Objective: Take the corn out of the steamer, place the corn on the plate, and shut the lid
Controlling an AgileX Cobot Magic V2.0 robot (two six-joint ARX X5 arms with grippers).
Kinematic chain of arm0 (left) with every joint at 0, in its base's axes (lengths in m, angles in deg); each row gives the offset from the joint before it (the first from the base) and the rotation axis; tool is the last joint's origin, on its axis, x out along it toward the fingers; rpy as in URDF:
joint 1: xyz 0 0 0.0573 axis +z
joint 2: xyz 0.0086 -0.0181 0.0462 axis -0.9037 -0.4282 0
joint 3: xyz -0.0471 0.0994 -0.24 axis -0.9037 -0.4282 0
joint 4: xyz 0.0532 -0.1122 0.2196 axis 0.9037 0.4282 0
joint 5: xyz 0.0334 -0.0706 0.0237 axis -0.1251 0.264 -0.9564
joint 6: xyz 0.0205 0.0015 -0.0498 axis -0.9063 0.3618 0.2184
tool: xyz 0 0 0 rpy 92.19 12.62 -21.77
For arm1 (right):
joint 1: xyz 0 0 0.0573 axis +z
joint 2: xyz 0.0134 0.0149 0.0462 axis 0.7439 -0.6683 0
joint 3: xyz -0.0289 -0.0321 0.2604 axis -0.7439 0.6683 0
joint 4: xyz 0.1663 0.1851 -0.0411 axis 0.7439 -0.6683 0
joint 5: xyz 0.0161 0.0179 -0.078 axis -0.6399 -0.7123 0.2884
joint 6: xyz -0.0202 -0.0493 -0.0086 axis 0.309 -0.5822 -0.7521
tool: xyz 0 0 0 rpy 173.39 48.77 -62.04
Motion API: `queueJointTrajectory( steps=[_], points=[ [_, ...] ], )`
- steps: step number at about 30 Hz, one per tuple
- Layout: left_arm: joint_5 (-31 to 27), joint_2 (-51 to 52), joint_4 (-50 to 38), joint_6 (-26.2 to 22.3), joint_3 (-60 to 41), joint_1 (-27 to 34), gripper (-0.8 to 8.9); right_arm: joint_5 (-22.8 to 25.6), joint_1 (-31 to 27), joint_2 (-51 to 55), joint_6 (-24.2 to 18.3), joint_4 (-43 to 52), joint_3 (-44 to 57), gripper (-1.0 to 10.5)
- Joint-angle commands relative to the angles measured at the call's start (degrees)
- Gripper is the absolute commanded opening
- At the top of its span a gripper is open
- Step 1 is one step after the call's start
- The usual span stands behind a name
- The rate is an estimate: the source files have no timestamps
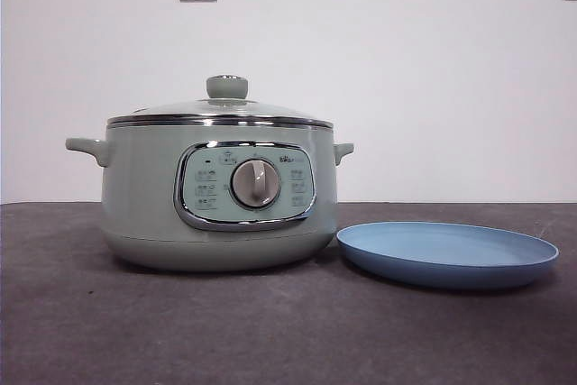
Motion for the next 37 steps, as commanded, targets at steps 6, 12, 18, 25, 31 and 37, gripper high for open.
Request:
queueJointTrajectory(
  steps=[6, 12, 18, 25, 31, 37],
  points=[
    [3.2, -1.7, 2.6, 3.5, 10.2, 0.2, -0.08, -0.9, 0.1, -3.4, 3.4, 0.2, -10.6, -0.1],
    [7.7, -6.7, 8.5, 3.1, 19.7, 0.2, -0.07, -8.2, 0.1, -12.8, -2.1, -6.4, -21.3, -0.1],
    [13.8, -14.0, 13.3, 1.2, 28.8, 0.2, -0.07, -13.1, 0.2, -25.1, -8.7, -17.6, -34.3, -0.1],
    [19.3, -23.3, 24.1, -4.5, 37.8, 0.1, -0.08, -19.6, 1.7, -38.6, -18.8, -33.0, -49.2, -0.1],
    [25.1, -30.6, 32.5, -9.4, 43.4, 0.1, -0.08, -21.6, 3.6, -47.9, -25.5, -45.4, -57.6, -0.1],
    [27.1, -33.7, 35.3, -10.7, 45.4, 0.1, -0.08, -22.6, 5.1, -51.7, -28.2, -50.2, -59.3, -0.1]
  ],
)
